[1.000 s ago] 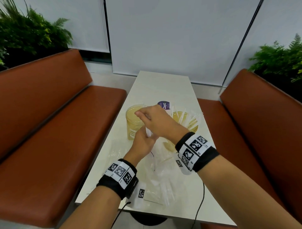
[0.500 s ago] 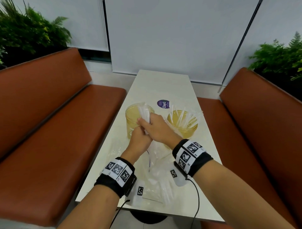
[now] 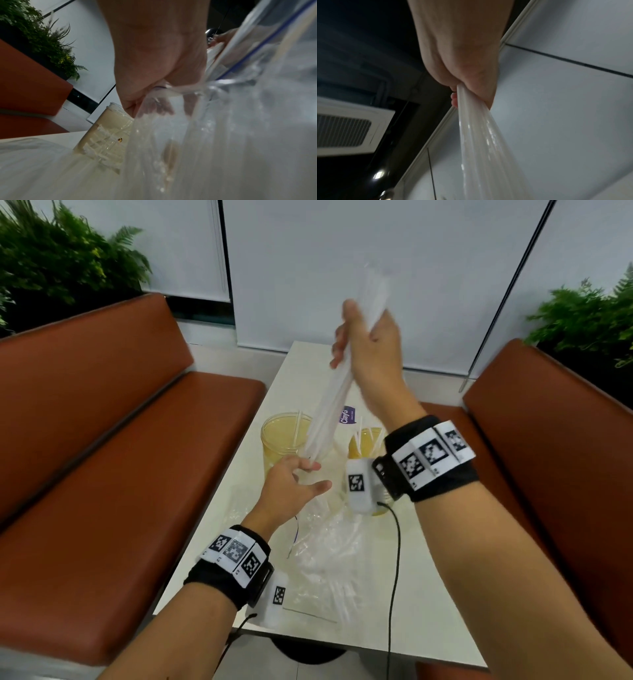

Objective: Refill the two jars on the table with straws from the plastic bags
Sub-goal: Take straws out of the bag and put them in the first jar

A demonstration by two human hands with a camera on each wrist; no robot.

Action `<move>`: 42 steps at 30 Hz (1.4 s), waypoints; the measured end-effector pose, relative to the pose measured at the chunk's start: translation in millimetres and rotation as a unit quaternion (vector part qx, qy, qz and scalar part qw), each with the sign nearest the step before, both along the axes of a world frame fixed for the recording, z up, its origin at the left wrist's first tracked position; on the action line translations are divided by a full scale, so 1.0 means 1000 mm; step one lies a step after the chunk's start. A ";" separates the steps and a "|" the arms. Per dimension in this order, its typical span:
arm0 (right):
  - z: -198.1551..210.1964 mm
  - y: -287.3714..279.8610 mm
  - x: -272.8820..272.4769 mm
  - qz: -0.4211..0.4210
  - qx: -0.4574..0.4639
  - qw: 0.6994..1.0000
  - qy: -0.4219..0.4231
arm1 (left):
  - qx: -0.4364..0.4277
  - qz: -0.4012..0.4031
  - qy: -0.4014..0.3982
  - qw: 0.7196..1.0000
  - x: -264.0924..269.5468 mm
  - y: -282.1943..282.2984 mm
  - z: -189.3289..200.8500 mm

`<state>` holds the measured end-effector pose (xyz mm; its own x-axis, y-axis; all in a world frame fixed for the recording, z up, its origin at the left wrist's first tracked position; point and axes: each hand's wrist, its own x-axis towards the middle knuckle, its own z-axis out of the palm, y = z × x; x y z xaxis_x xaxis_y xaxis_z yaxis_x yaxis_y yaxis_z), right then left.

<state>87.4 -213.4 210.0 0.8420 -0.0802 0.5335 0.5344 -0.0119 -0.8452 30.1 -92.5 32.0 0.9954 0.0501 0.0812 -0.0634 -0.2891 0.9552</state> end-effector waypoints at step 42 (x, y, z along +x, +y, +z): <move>-0.132 -0.108 0.065 -0.167 -0.540 0.819 0.102 | 0.155 -0.055 -0.042 0.986 -0.011 0.007 0.035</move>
<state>152.7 -321.0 78.2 0.9498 0.1017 0.2960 0.1983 -0.9272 -0.3177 19.2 -85.4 66.6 0.9825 -0.0984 0.1583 -0.1862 -0.5522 0.8126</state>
